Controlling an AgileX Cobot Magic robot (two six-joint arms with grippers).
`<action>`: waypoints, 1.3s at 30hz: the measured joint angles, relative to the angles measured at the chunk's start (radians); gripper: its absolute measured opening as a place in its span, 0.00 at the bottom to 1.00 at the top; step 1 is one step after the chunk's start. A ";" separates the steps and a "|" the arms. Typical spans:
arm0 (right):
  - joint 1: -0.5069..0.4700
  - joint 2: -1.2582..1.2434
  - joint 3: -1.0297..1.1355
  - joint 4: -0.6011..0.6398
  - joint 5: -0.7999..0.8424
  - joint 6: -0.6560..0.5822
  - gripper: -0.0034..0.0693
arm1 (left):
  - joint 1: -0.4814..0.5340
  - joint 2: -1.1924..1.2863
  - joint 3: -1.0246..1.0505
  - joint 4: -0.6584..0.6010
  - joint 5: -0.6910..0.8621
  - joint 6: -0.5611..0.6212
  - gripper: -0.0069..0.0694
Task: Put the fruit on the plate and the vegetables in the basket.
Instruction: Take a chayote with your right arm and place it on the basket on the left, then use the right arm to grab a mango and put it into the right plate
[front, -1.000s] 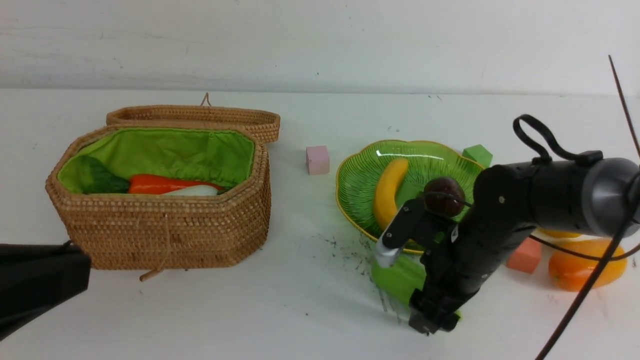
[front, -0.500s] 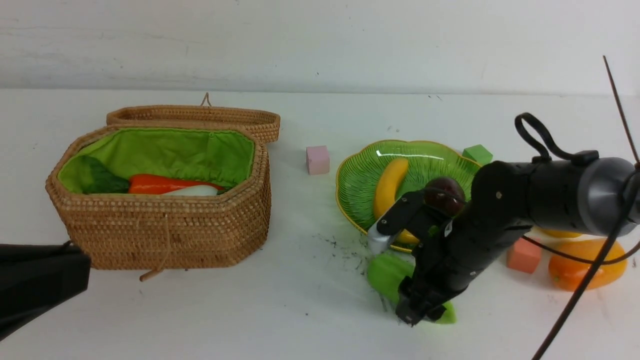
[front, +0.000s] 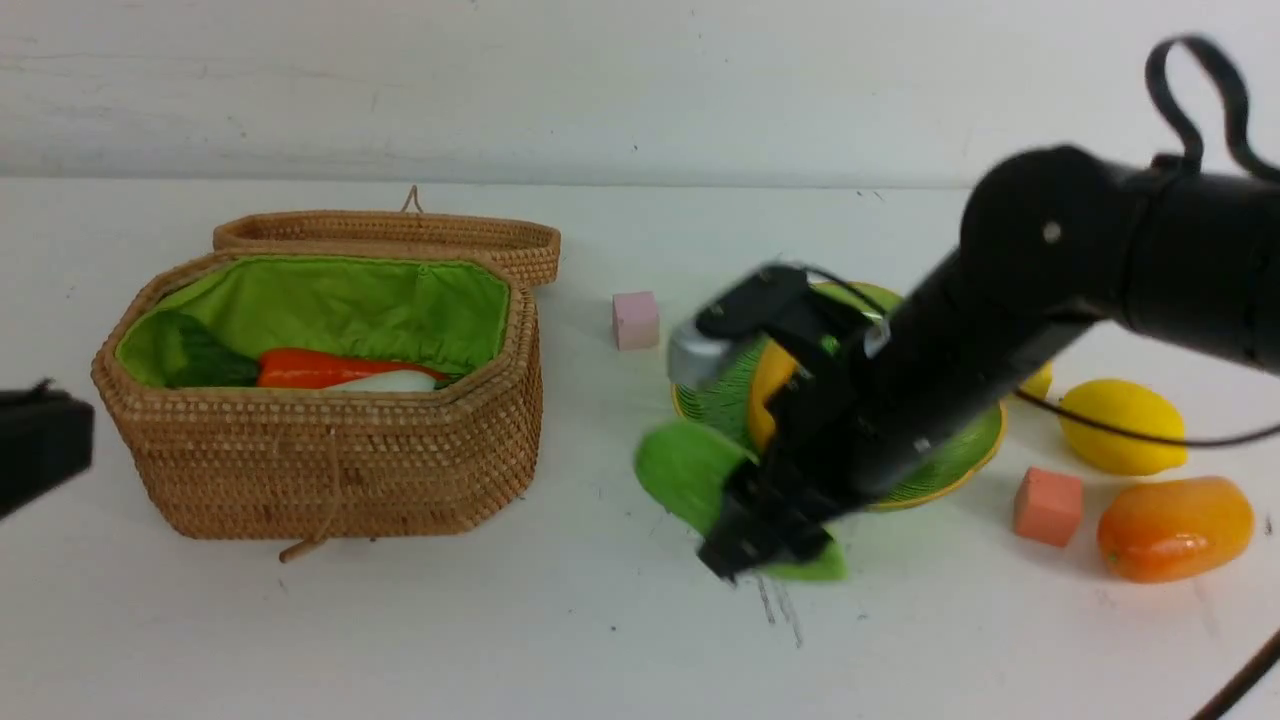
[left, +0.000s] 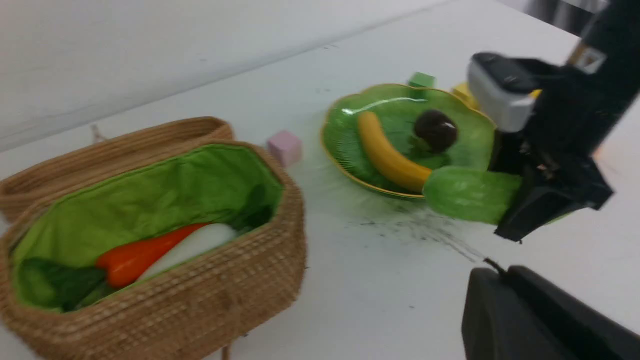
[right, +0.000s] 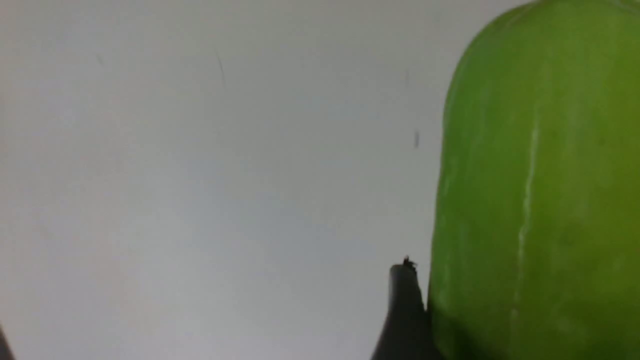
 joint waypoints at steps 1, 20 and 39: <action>0.018 0.001 -0.026 0.000 -0.026 -0.003 0.67 | 0.000 0.000 0.000 0.039 0.002 -0.042 0.10; 0.200 0.467 -0.555 0.045 -0.629 -0.181 0.79 | 0.000 0.001 0.000 0.418 0.095 -0.481 0.10; 0.065 0.030 -0.572 -0.247 0.210 0.217 0.24 | 0.000 0.001 0.000 0.032 0.049 -0.126 0.11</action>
